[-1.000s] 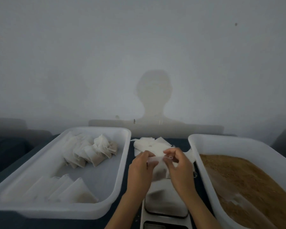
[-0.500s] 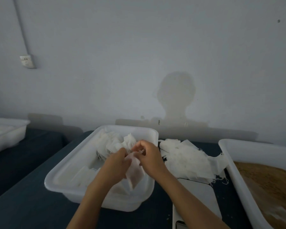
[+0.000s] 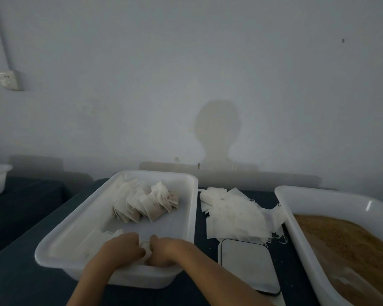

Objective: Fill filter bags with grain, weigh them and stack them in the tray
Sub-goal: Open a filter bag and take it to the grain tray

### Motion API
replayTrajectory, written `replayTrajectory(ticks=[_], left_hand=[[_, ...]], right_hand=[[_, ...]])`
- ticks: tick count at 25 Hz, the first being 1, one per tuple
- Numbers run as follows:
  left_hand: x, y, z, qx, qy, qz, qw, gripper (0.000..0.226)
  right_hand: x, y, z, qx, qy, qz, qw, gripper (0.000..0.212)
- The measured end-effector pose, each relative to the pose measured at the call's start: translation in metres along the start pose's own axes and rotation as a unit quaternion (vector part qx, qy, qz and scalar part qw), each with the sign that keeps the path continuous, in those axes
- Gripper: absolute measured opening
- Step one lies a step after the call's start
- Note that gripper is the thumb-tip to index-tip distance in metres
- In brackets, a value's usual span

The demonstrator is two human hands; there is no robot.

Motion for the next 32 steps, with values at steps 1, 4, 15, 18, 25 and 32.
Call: replayTrajectory(ticks=[1, 4, 15, 18, 25, 32], left_hand=[[0.0, 0.0, -0.001, -0.011, -0.002, -0.002, 1.0, 0.026], [-0.003, 0.0, -0.006, -0.024, -0.006, 0.003, 1.0, 0.024], [0.022, -0.049, 0.057, 0.074, 0.056, 0.289, 0.953, 0.014], [0.042, -0.052, 0.128, 0.159, 0.173, 0.33, 0.914, 0.008], [0.027, -0.01, 0.229, 0.197, 0.266, 0.27, 0.904, 0.007], [-0.007, 0.027, 0.24, 0.18, 0.243, 0.228, 0.925, 0.008]], right_hand=[[-0.001, 0.002, 0.001, -0.009, -0.002, -0.02, 1.0, 0.073], [-0.001, 0.001, 0.004, -0.016, -0.009, -0.045, 0.999, 0.078], [0.086, -0.093, 0.047, -0.105, -0.145, 0.314, 0.932, 0.029], [0.106, -0.114, 0.119, -0.193, -0.067, 0.399, 0.894, 0.023], [0.099, -0.08, 0.246, -0.203, 0.15, 0.395, 0.883, 0.024], [0.062, -0.04, 0.269, 0.008, 0.273, 0.197, 0.942, 0.056]])
Point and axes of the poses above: each hand's wrist, its own x-axis away from the middle knuckle, its own y-axis out of the palm, z = x × y, the point moved 7 cm from there along -x, towards the middle knuckle, and after that the axes turned 2 degrees about -y, right-handed, at the moved point
